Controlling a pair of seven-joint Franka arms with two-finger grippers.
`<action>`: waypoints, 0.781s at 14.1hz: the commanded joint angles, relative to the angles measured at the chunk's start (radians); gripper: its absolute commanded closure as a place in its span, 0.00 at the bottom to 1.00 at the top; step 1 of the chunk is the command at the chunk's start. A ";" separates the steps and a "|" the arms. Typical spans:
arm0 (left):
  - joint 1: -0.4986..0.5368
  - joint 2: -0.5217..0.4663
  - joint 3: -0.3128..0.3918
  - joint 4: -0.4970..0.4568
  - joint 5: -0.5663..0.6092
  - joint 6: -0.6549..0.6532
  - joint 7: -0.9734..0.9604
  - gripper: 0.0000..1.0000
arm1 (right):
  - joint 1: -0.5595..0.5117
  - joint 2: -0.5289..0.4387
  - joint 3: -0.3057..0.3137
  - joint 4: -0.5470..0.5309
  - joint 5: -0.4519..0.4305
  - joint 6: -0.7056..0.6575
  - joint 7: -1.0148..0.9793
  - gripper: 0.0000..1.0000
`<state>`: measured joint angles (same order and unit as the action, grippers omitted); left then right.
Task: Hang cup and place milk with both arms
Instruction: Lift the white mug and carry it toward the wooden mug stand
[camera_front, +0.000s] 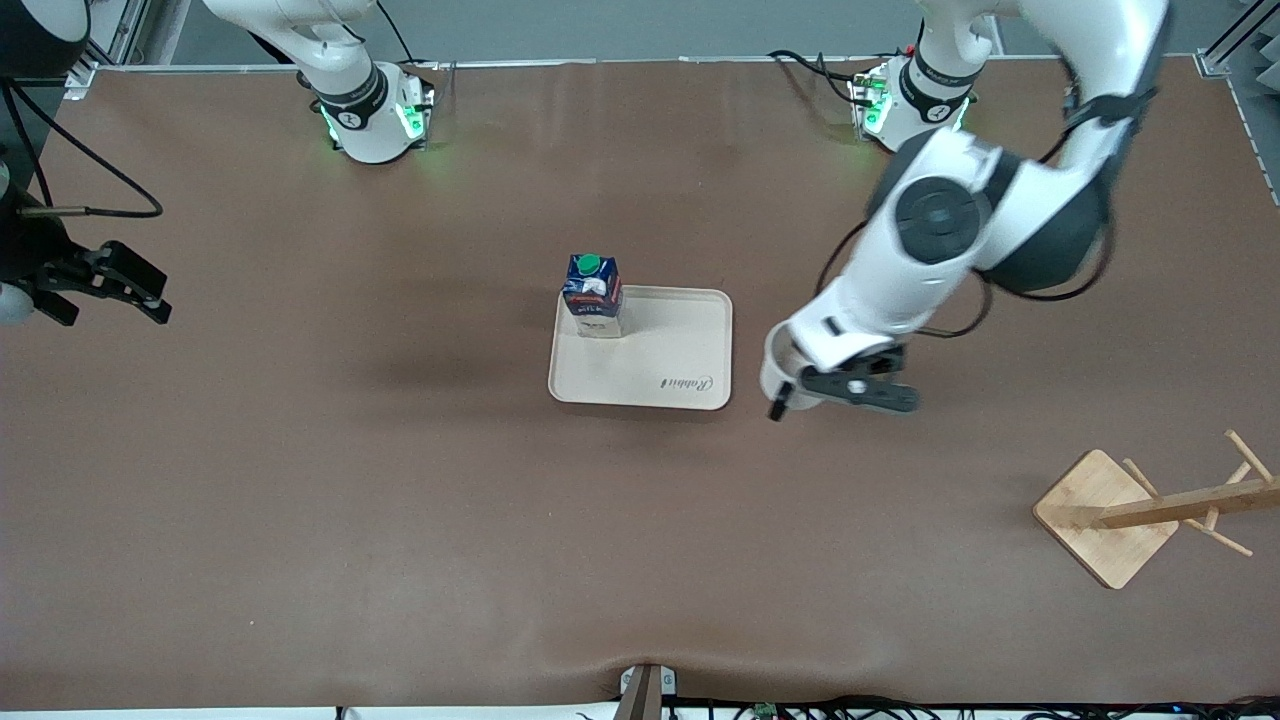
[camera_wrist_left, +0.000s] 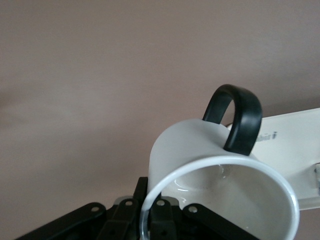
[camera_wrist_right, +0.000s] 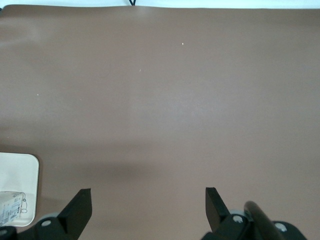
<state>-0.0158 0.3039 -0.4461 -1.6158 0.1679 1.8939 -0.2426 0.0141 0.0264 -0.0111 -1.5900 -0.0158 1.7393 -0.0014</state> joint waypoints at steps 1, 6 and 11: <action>0.132 -0.094 -0.008 -0.019 -0.047 -0.059 0.171 1.00 | -0.014 0.024 0.000 0.019 0.005 -0.035 0.006 0.00; 0.371 -0.126 -0.005 -0.019 -0.099 -0.082 0.434 1.00 | 0.010 0.035 0.006 0.027 0.005 -0.069 0.003 0.00; 0.502 -0.103 0.003 -0.010 -0.084 -0.072 0.652 1.00 | 0.079 0.043 0.006 0.039 0.004 -0.061 0.001 0.00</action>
<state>0.4552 0.1992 -0.4378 -1.6276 0.0858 1.8186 0.3390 0.0677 0.0560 -0.0024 -1.5790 -0.0142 1.6903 -0.0021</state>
